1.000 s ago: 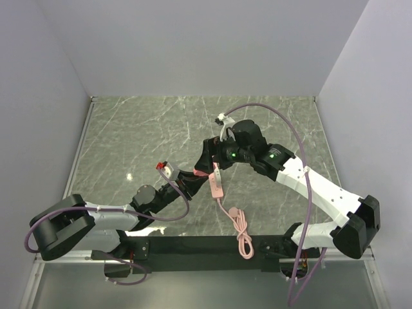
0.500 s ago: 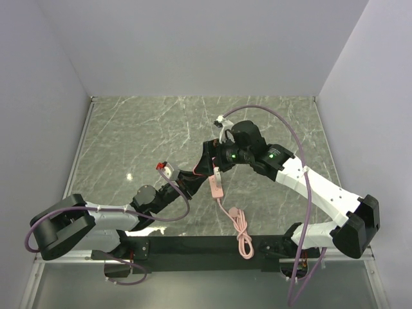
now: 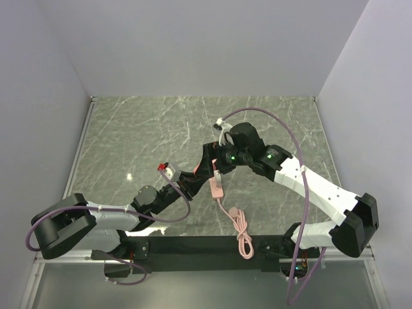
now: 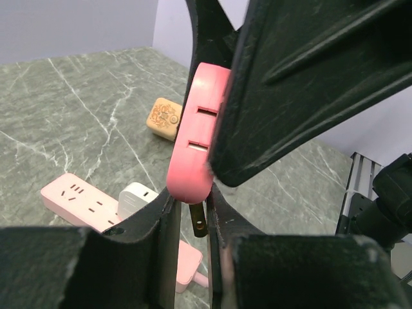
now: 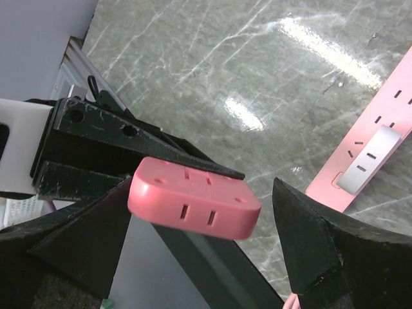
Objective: Insert the plug
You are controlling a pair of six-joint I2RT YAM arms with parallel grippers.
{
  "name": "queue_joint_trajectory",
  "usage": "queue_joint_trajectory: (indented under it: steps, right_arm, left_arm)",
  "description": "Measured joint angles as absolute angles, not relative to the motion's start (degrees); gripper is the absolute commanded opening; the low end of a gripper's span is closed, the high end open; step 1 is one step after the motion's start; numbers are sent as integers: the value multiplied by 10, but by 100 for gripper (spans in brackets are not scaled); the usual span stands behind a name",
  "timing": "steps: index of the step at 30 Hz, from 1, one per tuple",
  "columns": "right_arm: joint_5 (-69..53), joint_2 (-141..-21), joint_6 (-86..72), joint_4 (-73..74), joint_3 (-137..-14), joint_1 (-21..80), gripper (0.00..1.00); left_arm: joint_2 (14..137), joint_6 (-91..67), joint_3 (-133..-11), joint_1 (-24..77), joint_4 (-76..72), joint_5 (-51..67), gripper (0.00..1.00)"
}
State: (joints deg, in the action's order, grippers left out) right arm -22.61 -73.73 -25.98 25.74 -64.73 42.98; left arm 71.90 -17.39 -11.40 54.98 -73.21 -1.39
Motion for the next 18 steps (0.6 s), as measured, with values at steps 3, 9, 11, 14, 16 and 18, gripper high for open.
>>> queue_joint_trajectory:
  steps: [3, 9, 11, 14, 16, 18]
  right_arm:
    - [-226, -743, -260, 257, -647, 430, 93]
    - [-227, -744, -259, 257, -648, 430, 87]
    - [-229, -744, -260, 257, -648, 430, 76]
    - [-235, -744, -259, 255, -648, 432, 51]
    - [-237, -744, -260, 256, -648, 432, 40]
    - [-239, -744, -258, 256, -648, 432, 35]
  left_arm:
    - [721, -172, -114, 554, -732, -14, 1]
    - [723, -167, -114, 559, -733, -16, 1]
    - [723, -166, -114, 560, -733, -17, 1]
    - [726, -166, -114, 562, -733, -19, 1]
    - [727, -166, -114, 562, -735, -21, 1]
    - [727, -166, -114, 564, -735, -25, 1]
